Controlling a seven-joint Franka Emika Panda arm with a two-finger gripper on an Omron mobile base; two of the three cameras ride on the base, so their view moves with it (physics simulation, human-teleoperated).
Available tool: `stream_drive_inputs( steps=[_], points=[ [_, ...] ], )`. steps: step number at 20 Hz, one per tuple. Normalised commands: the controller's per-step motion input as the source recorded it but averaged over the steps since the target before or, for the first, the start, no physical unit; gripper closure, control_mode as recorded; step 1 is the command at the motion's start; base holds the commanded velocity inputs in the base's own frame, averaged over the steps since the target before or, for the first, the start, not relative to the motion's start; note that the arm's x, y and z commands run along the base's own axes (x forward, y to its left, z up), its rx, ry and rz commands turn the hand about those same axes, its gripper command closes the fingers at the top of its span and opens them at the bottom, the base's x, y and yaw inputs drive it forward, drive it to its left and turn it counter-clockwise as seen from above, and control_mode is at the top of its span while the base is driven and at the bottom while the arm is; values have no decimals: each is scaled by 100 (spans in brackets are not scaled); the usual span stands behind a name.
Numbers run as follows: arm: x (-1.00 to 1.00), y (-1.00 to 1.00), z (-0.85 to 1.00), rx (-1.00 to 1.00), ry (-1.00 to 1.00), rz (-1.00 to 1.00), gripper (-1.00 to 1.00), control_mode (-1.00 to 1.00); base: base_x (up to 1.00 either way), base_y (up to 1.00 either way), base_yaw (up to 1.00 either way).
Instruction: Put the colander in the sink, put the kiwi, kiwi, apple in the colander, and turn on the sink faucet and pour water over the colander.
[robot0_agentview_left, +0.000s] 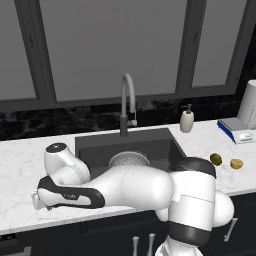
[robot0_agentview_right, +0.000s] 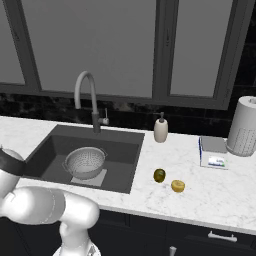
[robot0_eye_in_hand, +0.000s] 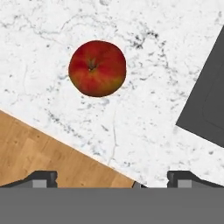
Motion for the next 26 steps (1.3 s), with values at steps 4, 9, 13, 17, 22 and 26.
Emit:
stream_drive_inputs(
  steps=[4,9,13,17,22,26],
  points=[
    [36,31,-23,0,0,0,-100,-100,0,0,0],
    [28,25,-13,-3,0,0,-100,-100,0,0,0],
    [21,27,-14,-4,0,0,-100,-100,0,0,0],
    [11,11,-26,-5,0,0,-100,-100,0,0,0],
    [1,0,-29,0,-6,0,-100,-100,0,0,0],
    [3,0,-24,0,-11,0,-100,-100,0,0,0]
  ],
)
